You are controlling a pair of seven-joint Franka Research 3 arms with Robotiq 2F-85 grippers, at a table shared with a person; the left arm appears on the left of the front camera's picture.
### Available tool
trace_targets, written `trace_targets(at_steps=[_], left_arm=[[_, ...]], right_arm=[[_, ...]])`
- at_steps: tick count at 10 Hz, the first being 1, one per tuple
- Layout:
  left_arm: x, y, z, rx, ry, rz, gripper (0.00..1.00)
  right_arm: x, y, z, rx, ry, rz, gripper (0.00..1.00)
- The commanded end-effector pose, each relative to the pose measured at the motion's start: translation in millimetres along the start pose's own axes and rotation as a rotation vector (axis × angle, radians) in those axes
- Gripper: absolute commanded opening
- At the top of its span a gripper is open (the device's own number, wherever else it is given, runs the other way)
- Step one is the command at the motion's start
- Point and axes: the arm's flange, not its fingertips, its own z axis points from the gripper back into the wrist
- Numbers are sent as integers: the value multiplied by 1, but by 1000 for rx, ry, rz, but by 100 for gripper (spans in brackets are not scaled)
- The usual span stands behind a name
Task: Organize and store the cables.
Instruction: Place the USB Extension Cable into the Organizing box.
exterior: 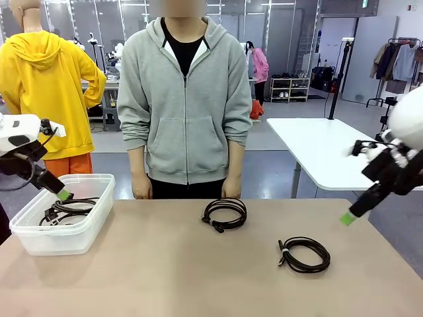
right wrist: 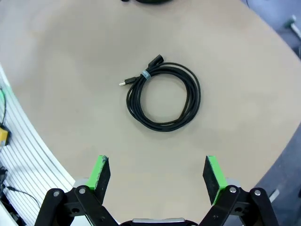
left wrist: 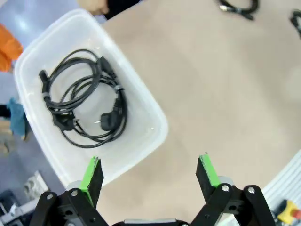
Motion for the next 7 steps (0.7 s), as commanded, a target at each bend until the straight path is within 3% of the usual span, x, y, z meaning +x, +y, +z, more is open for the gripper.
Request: trace_targets(at_steps=[1,5,7], left_arm=[[-19,-15,-2,-65,-34,-91,100],[-49,-37,6,-101,2,-121,100],[-29,-33,3,-84,2,-105,100]], right_arm=[[27,13,-24,-6,52,-126,100],[53,45,-85,-85,152,-269,100],[61,60,-107,-100,208,-284,100]])
